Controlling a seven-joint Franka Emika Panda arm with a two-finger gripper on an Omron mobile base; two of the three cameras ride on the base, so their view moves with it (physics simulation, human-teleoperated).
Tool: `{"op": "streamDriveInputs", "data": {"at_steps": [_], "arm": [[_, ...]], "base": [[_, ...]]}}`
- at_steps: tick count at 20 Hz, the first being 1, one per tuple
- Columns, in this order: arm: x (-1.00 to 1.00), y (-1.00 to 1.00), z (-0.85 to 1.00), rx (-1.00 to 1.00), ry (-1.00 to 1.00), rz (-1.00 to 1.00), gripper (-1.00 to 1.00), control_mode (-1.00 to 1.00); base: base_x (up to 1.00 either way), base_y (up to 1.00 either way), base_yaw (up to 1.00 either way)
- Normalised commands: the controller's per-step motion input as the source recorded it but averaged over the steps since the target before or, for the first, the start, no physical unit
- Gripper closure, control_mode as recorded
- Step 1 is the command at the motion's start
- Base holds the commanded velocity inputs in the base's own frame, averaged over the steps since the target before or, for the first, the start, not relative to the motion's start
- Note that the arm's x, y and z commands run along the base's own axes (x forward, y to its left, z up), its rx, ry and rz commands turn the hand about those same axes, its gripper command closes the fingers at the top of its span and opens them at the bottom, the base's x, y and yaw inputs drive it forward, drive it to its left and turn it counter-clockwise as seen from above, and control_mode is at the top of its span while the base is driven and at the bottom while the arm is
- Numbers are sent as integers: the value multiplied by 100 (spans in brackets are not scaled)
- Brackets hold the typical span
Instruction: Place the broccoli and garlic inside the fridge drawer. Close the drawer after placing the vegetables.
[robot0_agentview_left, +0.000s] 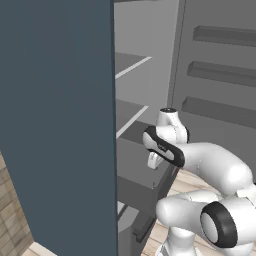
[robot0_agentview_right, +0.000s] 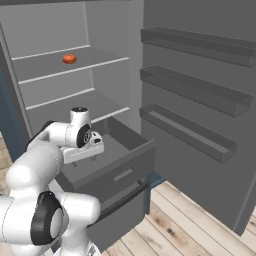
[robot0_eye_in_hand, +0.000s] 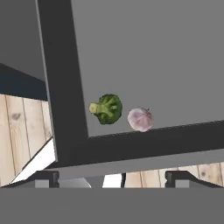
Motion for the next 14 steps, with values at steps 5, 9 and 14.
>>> {"op": "streamDriveInputs", "data": {"at_steps": [5,9,14], "arm": [[-73,3,75,-4,-16,-5,-100,-100],[-100,-70,2,32,-11,-28,-100,-100],[-100,-100,0,49,-13,-23,-100,-100]], "base": [[0,0,0],[0,0,0],[0,0,0]]}}
